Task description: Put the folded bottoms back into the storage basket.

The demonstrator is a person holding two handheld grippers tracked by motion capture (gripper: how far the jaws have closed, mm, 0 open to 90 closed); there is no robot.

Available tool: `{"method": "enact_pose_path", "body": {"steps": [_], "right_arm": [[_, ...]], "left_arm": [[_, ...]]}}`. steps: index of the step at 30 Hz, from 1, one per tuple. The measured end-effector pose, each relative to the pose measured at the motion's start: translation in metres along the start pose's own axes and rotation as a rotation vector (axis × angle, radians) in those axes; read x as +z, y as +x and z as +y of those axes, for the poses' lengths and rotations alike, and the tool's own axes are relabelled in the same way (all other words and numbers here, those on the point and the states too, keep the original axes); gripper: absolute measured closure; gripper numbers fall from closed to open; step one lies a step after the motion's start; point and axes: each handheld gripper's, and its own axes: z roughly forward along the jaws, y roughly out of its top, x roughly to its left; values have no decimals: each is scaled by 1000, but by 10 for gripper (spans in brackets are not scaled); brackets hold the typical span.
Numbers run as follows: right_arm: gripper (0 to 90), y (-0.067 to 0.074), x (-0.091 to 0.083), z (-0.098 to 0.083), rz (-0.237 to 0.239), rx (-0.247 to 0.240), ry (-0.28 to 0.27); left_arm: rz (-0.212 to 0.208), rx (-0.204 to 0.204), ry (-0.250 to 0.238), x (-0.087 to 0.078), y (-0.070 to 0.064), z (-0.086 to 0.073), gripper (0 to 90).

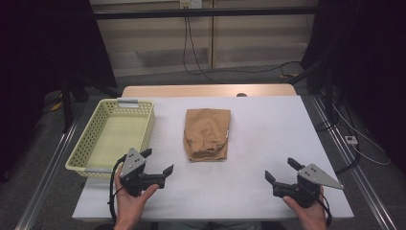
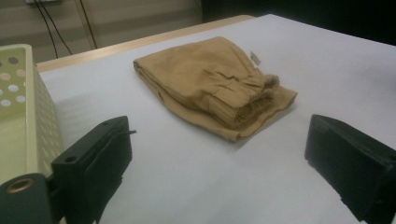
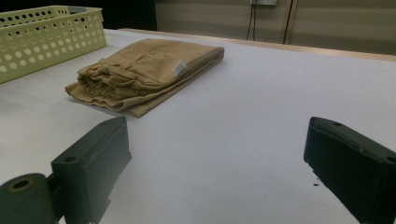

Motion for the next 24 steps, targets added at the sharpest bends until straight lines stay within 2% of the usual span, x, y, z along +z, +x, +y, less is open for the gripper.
{"method": "enact_pose_path", "body": {"steps": [3,6,10,14,21,24], "right_arm": [[69,0,0,0,4,2,2],[68,-1,0,0,1,3,0],[69,0,1,0,2,5,4],[69,0,1,0,3,3,5],[69,-2,0,-1,7,9,2],[69,-2,-1,0,9,9,0]], "left_arm": [[-8,-5,-5,6,-2,6,84],[-15,13,2,15,-4,12,84],[-11,13,-2,23,-4,18,82],[-29,-8,3,35,-3,26,82],[-41,-2,13,58,-5,42,78],[-47,-12,22,68,-2,46,77]]}}
